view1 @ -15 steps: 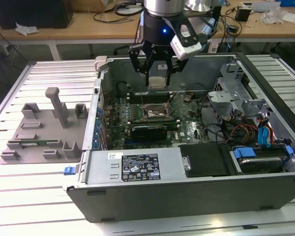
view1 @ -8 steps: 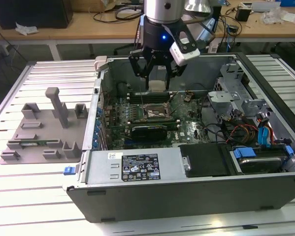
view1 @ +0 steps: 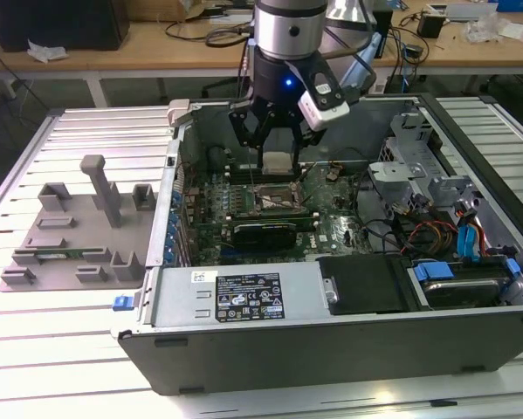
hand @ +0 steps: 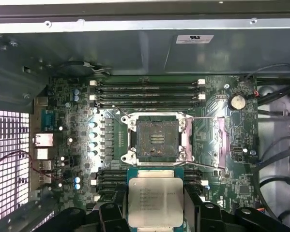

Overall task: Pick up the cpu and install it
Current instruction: 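Pick up the cpu and move it towards the insertion slot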

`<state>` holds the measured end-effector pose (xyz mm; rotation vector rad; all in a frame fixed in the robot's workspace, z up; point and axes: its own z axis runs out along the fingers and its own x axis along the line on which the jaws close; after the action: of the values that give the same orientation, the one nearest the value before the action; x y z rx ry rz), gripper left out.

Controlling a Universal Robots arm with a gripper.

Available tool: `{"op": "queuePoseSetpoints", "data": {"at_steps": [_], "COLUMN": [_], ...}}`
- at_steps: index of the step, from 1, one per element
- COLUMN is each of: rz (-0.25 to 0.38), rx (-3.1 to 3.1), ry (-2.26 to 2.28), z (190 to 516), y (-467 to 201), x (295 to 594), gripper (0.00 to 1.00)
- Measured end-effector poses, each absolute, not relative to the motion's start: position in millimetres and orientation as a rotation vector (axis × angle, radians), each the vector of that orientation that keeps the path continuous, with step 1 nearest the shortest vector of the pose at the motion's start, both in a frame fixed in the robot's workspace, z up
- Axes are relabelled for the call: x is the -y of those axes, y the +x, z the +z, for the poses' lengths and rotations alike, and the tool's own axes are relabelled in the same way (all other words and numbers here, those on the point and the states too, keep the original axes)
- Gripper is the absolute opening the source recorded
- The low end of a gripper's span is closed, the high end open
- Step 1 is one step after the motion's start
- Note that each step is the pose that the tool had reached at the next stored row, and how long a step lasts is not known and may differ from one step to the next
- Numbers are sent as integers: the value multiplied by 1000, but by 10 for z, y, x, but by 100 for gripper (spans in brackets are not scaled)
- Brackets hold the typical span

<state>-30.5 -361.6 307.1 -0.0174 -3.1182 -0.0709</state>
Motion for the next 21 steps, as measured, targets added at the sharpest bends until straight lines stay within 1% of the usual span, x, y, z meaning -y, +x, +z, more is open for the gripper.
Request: {"op": "queuePoseSetpoints", "data": {"at_steps": [8,16,21], "rz": [-70,-70,-70], "rx": [3124,3125,3130], "ry": [-4,-2,-2], "z": [2946,2906,2804], "y": [-320,-321,-323], "x": [3596,3594,3592], "gripper": [55,55,55]}}
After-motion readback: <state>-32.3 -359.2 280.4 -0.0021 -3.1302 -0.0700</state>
